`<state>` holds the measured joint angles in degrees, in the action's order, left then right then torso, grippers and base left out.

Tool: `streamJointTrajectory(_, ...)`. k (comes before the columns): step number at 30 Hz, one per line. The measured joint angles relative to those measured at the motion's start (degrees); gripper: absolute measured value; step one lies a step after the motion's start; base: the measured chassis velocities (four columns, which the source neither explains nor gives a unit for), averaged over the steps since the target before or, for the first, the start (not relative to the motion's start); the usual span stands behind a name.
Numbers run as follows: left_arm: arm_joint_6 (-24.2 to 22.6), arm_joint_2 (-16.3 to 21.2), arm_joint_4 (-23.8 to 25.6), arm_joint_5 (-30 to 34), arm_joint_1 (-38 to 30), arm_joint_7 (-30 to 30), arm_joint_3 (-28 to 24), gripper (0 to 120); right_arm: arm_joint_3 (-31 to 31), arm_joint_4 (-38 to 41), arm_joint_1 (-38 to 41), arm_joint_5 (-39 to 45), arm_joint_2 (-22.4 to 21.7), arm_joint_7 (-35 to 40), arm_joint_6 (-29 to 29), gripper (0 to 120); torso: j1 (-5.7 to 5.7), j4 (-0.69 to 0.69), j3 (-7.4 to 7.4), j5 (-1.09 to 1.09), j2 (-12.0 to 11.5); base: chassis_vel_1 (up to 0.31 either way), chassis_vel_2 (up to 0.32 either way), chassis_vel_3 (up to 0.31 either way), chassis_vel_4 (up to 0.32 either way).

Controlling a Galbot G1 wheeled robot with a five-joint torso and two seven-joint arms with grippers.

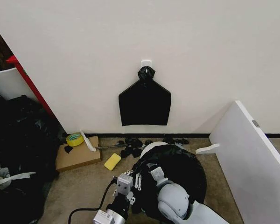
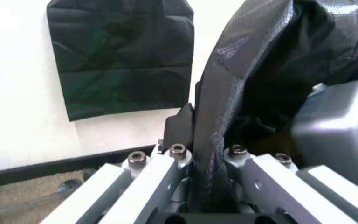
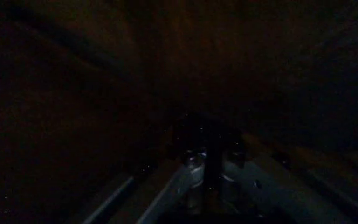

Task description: Place the garbage bag over the trash bin.

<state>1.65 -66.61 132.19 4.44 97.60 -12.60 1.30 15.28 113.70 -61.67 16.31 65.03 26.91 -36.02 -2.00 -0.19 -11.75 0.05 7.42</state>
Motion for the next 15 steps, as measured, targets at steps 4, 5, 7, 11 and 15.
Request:
streamJointTrajectory(4, -0.88, -0.22, -1.25, 1.88, -1.14, -0.99, 0.24, 1, -0.1, 1.56, -0.44, 0.06, -0.52, -1.0, -0.43, 5, 0.0, 0.0, 0.0, -0.01, 0.0, 0.0, 0.0, 0.0, 0.0)
streamJointTrajectory(5, -1.44, -0.37, -1.9, 3.11, -1.79, -1.68, 0.42, 1, -0.07, 2.08, -0.54, 0.16, -0.75, -1.19, -0.67, 8, 0.0, 0.0, 0.0, 0.0, 0.0, 0.0, 0.0, 0.0, 0.0)
streamJointTrajectory(7, -2.01, -0.53, -2.39, 4.09, -2.33, -2.2, 0.54, 1, -0.01, 2.46, -0.67, 0.36, -0.94, -1.21, -0.77, 13, 0.0, 0.0, 0.0, 0.0, 0.0, 0.0, 0.0, 0.0, 0.0)
streamJointTrajectory(11, -3.66, -1.12, -4.45, 7.26, -4.49, -3.96, 1.11, 1, 0.12, 4.18, -1.88, 1.83, -1.81, -1.21, -0.82, 30, 0.0, 0.0, 0.0, -0.01, 0.0, 0.0, 0.0, 0.0, 0.0)
streamJointTrajectory(15, -4.72, -1.68, -6.34, 10.31, -6.64, -5.13, 1.76, 1, 0.07, 6.06, -2.75, 2.79, -2.39, -1.35, -0.81, 47, 0.0, 0.0, 0.0, 0.0, 0.0, 0.0, 0.0, 0.0, 0.0)
